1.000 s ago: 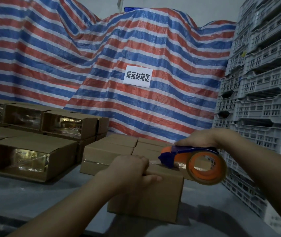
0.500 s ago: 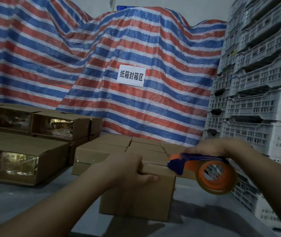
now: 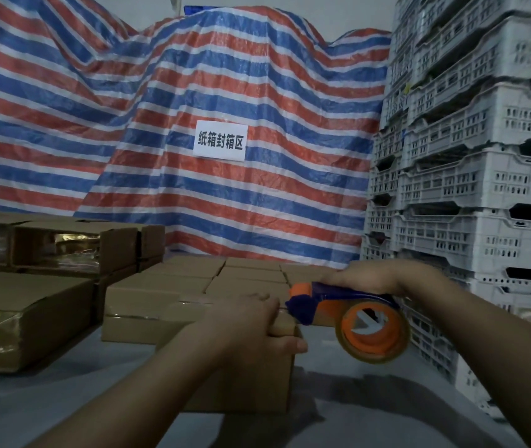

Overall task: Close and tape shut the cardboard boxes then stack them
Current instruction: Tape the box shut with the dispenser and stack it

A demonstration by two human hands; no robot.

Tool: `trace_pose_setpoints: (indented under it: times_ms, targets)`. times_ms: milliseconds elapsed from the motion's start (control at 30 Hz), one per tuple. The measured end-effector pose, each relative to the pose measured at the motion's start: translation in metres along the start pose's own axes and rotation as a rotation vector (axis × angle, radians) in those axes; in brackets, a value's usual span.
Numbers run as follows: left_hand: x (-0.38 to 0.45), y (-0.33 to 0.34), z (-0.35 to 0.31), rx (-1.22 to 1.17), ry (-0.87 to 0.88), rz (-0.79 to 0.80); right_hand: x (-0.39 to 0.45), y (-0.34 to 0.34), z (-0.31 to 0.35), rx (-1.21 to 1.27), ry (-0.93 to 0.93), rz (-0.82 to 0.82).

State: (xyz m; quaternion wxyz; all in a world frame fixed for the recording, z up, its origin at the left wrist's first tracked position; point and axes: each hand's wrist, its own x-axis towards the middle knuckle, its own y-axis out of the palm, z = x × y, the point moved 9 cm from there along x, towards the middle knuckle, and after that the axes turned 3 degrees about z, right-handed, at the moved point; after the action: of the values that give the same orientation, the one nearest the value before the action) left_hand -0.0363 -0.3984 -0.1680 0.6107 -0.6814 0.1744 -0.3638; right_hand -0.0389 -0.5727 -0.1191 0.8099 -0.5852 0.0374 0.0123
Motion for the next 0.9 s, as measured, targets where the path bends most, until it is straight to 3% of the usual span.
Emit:
trace_pose_setpoints:
  times_ms: [100,200,300,500,633,767,833,900]
  targets:
    - [-0.004,-0.002,0.000,-0.011,-0.004,0.026,-0.005,-0.028,0.000,-0.206,0.087,-0.011]
    - [-0.007,-0.004,0.001,-0.055,-0.012,-0.021,-0.016,-0.060,-0.005,-0.174,0.132,-0.056]
    - [-0.009,-0.003,0.001,-0.103,-0.002,-0.027,-0.033,-0.073,-0.007,-0.317,0.174,-0.070]
    - [-0.009,0.002,-0.004,-0.028,0.033,0.074,-0.025,-0.017,0.035,-0.686,0.131,-0.058]
    - [-0.008,0.003,-0.005,-0.016,0.004,0.118,-0.026,-0.019,0.077,-0.987,0.138,-0.115]
    - [-0.010,0.002,-0.003,-0.035,-0.021,0.138,-0.022,0.024,0.067,-1.500,0.192,0.009]
    - [-0.011,0.002,-0.003,-0.027,-0.024,0.132,-0.020,0.036,0.034,-1.331,0.202,-0.042]
    - [-0.013,0.001,-0.004,-0.016,-0.021,0.115,-0.029,0.031,0.009,-1.123,0.161,-0.215]
